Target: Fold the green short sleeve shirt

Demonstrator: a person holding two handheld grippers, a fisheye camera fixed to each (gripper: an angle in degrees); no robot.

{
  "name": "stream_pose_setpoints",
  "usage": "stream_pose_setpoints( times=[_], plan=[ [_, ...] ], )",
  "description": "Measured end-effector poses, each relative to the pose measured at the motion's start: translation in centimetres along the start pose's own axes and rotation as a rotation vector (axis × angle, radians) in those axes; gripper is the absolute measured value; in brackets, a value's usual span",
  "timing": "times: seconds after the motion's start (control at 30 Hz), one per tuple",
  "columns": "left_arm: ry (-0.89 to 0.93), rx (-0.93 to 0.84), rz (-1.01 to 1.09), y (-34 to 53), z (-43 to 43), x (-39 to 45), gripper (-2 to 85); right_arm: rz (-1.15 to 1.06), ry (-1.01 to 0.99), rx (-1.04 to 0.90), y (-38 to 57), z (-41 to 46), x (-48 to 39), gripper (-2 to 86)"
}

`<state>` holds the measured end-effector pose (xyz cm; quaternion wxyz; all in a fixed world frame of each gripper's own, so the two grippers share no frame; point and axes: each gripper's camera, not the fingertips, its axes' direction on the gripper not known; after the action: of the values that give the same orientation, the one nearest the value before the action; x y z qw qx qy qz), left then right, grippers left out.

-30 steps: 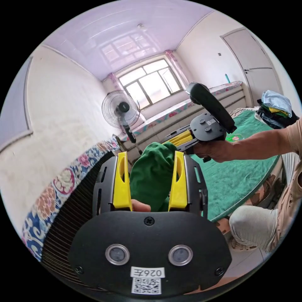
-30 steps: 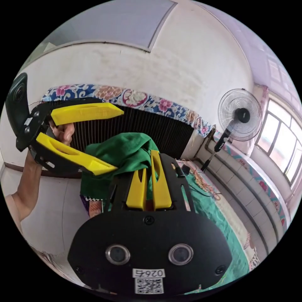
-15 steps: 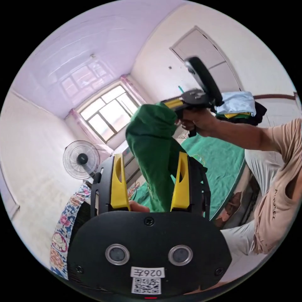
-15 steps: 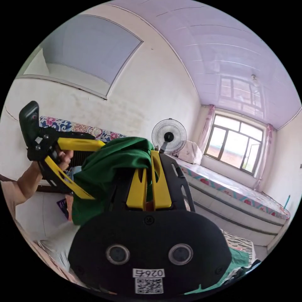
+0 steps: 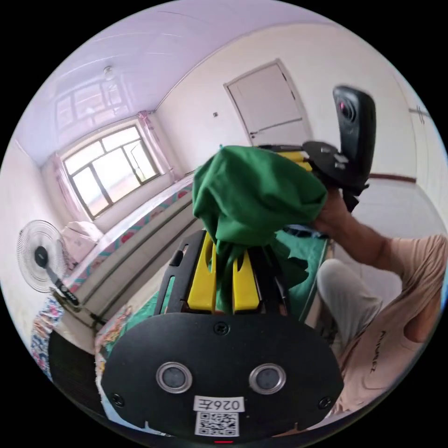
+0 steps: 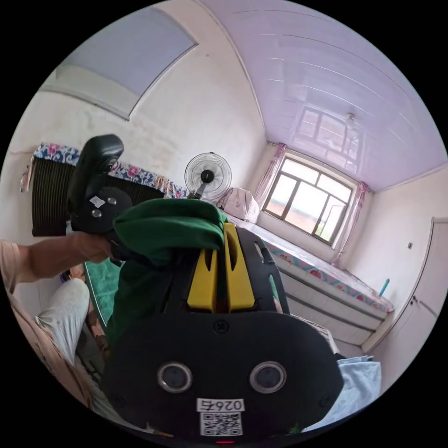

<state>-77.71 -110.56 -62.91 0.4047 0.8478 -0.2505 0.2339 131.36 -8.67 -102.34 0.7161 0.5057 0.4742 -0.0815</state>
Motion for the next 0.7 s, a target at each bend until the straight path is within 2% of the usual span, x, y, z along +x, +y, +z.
stream_pose_setpoints(
  times=[0.1, 0.47, 0.63, 0.7],
  plan=[
    [0.097, 0.071, -0.073, 0.0, 0.5, 0.6, 1.4, 0.071, -0.025, 0.049, 1.5, -2.3, 1.9, -1.4],
    [0.164, 0.301, -0.139, -2.8, -1.7, 8.7, 3.0, 0.088, 0.03, 0.276, -0.2, -10.6, 0.6, -1.4],
    [0.214, 0.212, -0.245, 3.7, 1.3, 11.4, 6.4, 0.029, -0.076, 0.112, 0.0, -5.9, -4.4, -1.4],
    [0.235, 0.078, -0.32, 9.9, 3.8, 12.3, 6.3, 0.057, -0.182, -0.009, 3.1, -0.6, -8.3, -1.4]
  ],
)
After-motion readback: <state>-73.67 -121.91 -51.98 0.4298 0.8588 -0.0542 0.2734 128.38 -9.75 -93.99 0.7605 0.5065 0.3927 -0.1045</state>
